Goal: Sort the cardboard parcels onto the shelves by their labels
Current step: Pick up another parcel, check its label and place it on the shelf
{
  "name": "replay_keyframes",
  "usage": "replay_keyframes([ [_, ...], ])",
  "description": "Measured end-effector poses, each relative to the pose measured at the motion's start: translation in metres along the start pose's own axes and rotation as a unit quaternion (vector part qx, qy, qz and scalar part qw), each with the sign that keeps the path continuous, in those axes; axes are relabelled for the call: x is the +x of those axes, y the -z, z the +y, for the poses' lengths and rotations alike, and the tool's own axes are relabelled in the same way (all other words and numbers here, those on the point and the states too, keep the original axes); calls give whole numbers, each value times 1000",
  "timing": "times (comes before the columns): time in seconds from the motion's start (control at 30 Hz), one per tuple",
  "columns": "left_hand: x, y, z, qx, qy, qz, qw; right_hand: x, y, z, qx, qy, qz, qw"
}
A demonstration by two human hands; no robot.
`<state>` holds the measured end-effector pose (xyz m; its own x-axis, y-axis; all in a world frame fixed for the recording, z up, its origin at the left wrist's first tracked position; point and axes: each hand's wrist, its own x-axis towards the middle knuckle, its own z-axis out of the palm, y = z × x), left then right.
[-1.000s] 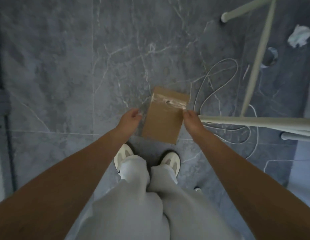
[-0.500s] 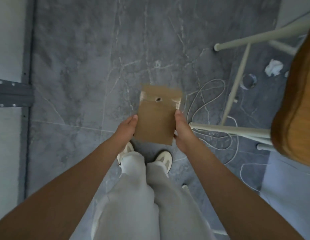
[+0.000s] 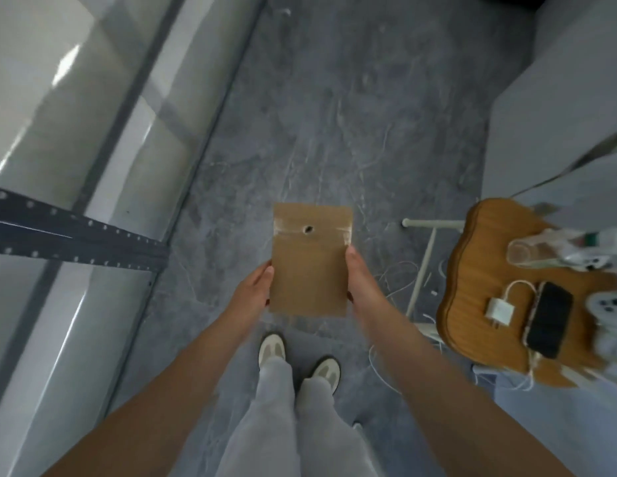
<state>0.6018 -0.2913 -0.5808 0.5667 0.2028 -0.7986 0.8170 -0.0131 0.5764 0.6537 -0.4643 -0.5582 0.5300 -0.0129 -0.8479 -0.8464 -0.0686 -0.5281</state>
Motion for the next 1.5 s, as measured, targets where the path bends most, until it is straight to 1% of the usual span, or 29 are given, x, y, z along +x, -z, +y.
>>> replay_keyframes([
  [0.2, -81, 37, 69, -12, -86, 72, 994, -92, 1, -83, -6, 54, -43, 998],
  [0.27, -108, 49, 86, -10, -135, 90, 987, -119, 2, -109, -26, 76, -56, 995],
  [0.4, -164, 65, 117, -44, -209, 139, 967, -165, 0, -152, -47, 130, -80, 987],
  [0.5, -199, 77, 130, -52, -257, 164, 951, -196, -5, -167, -66, 177, -106, 976],
  [0.57, -219, 85, 135, -56, -271, 177, 944, -212, -7, -171, -80, 216, -126, 965],
  [0.73, -269, 106, 139, -26, -303, 208, 930, -253, -21, -184, -121, 275, -163, 940],
  [0.87, -305, 137, 127, -64, -324, 250, 910, -289, -55, -188, -150, 325, -192, 914],
  [1.03, -368, 186, 90, -122, -341, 332, 871, -340, -117, -171, -184, 365, -242, 880],
  [1.1, -400, 209, 64, -151, -349, 359, 852, -366, -146, -154, -201, 372, -274, 863],
  [1.17, -431, 229, 38, -172, -338, 392, 838, -392, -174, -134, -217, 379, -311, 844],
  [1.23, -458, 244, 11, -208, -330, 425, 817, -415, -199, -111, -228, 380, -348, 826],
  [1.37, -510, 257, -42, -286, -307, 470, 777, -454, -236, -62, -237, 387, -401, 795],
  [1.43, -529, 260, -69, -305, -300, 495, 757, -471, -249, -40, -247, 379, -437, 777],
  [1.5, -548, 260, -94, -307, -304, 508, 745, -488, -258, -21, -258, 360, -471, 763],
])
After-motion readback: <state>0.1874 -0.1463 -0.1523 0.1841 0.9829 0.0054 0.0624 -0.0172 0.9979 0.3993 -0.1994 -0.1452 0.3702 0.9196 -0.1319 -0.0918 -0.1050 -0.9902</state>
